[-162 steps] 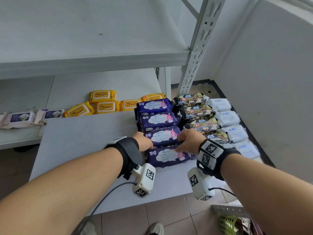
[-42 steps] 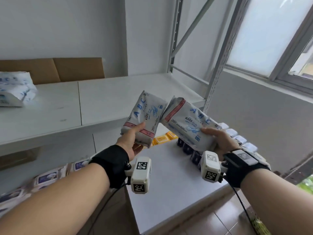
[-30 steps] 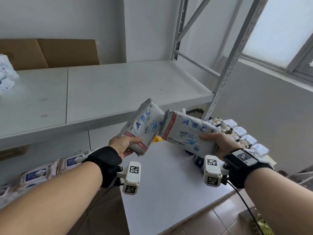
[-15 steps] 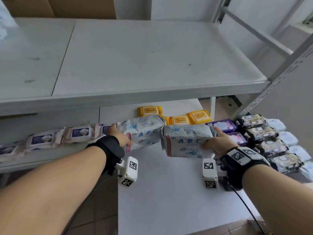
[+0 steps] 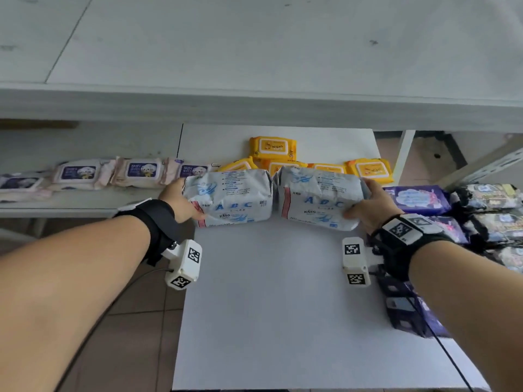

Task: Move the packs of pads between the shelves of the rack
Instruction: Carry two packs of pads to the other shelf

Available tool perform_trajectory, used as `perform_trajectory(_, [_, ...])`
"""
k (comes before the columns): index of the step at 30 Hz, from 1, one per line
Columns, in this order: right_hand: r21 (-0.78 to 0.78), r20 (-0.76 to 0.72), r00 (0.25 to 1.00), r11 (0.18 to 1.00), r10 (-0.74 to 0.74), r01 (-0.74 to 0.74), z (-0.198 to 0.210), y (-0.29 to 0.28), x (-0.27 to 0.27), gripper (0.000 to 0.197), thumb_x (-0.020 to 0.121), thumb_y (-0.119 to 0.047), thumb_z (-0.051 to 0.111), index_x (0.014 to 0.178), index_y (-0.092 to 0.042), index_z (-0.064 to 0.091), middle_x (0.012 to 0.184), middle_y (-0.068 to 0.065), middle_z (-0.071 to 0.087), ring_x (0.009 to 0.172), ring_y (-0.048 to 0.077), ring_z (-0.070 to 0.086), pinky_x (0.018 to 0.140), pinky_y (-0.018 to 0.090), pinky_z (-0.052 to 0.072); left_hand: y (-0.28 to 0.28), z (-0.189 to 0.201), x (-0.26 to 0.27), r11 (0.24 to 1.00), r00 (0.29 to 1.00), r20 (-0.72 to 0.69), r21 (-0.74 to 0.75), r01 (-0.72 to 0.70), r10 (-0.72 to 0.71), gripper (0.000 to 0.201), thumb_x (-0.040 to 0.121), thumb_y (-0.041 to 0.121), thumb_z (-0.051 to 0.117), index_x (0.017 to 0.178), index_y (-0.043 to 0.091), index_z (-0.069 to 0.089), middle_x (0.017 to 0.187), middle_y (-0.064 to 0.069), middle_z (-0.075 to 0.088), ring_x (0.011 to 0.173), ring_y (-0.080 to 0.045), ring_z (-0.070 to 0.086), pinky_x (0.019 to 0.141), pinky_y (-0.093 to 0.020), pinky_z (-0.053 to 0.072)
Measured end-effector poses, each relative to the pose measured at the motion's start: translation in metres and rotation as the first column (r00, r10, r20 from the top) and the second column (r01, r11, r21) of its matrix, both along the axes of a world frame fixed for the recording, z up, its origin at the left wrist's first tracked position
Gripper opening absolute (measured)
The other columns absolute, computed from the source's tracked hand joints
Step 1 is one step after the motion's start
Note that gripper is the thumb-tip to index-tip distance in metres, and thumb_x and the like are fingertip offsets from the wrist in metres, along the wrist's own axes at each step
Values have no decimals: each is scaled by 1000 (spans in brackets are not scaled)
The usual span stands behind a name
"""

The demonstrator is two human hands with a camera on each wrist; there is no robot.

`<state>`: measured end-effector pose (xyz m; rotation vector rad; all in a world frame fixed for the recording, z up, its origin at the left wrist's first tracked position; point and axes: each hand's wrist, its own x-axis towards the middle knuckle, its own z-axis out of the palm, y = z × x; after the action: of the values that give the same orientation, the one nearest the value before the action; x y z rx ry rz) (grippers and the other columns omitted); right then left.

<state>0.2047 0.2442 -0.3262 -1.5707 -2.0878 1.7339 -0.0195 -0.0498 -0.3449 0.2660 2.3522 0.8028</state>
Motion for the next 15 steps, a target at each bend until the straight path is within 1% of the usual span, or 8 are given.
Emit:
perform_trajectory(1, [65,57,997,997,47,-50,3,-1,-3,87,62,18,67,135,-23,42,119,3,57,113,28,54,95,44,47,1,1,0,1000,1000,-18,-13,7,-7,81,56,-4,85,128,6,50,124,-12,61,113,-28,58,100,-43,47])
perform_trajectory(3, [181,158,982,974,106,-134,9,-2,-8,84,67,17,63,138,-22,40,110,2,54,102,23,52,82,32,47,4,2,1,997,997,-54,-63,45,-49,80,57,-2,84,129,7,48,124,-12,60,113,-28,57,99,-42,47])
perform_trajectory(5, [258,212,967,947,138,-192,15,-4,-12,78,72,15,58,139,-20,37,112,7,56,96,23,52,72,30,46,6,5,0,989,994,-66,-122,83,-91,79,58,2,85,128,9,49,124,-11,60,112,-28,57,99,-41,47])
perform_trajectory(7, [303,253,951,919,179,-254,20,-5,-16,75,76,11,55,141,-19,33,117,9,56,93,23,56,68,31,49,7,6,0,983,994,-58,-164,85,-96,82,59,2,86,130,10,46,126,-11,59,114,-30,57,99,-42,47])
perform_trajectory(8, [314,276,938,903,209,-293,21,-5,-18,76,77,10,56,143,-18,31,120,10,54,95,24,57,71,31,49,7,7,-1,980,993,-59,-180,90,-102,84,59,3,86,132,10,44,127,-11,58,115,-30,56,99,-43,47])
perform_trajectory(11, [356,419,858,816,296,-455,23,-7,-29,83,74,5,64,144,-21,29,136,14,43,118,32,49,93,36,45,9,8,-1,972,991,-58,-209,105,-119,86,59,3,86,133,8,43,130,-12,56,117,-31,55,99,-43,47])
perform_trajectory(13, [398,482,814,747,323,-533,22,-11,-34,79,74,3,63,143,-22,34,141,13,37,128,33,39,105,39,38,11,9,0,969,990,-52,-218,114,-128,83,59,3,85,131,7,44,129,-13,57,116,-31,55,99,-44,47])
perform_trajectory(15, [439,516,784,679,345,-588,19,-15,-37,69,77,2,57,140,-22,39,140,11,40,130,33,34,109,41,31,14,11,1,963,988,-49,-237,130,-146,80,60,4,85,130,8,45,127,-12,58,114,-31,56,99,-42,47])
